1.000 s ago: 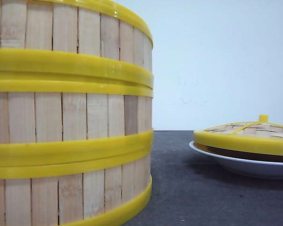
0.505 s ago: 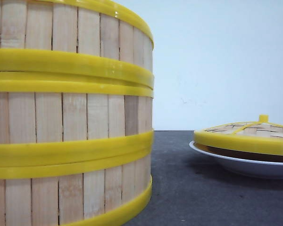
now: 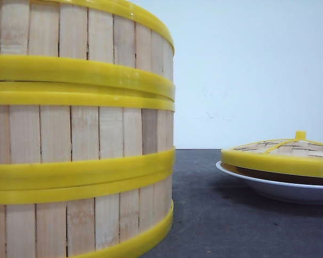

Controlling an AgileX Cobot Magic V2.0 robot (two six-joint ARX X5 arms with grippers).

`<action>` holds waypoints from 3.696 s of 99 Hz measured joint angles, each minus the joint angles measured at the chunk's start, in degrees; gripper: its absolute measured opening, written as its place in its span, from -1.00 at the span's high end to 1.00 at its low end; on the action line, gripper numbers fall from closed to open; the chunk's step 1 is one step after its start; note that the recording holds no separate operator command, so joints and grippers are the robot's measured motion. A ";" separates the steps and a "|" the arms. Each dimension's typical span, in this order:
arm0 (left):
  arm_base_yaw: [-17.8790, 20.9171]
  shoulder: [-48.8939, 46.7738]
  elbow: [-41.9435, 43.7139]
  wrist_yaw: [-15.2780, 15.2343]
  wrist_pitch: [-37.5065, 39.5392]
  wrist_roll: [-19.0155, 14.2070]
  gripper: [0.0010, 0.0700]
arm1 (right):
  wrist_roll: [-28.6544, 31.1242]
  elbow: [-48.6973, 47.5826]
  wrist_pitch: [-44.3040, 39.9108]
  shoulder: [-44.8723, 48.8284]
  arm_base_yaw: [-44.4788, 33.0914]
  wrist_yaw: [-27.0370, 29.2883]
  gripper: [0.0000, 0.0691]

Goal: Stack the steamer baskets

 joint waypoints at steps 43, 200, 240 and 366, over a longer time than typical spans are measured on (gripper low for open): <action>0.04 -1.03 0.07 -0.83 -0.61 -0.04 0.31 | -0.02 -2.60 1.90 3.76 0.00 -3.67 0.03; 1.07 -16.85 0.07 -11.82 1.62 -0.09 0.23 | -4.52 -9.79 31.15 34.51 3.80 -11.82 0.69; 1.07 -16.85 0.07 -11.82 1.62 -0.09 0.23 | -4.52 -7.17 27.26 34.53 4.22 -11.23 0.83; 8.20 -16.59 0.07 -13.35 1.64 -1.57 0.23 | -6.05 40.57 4.68 46.49 42.62 -14.73 0.84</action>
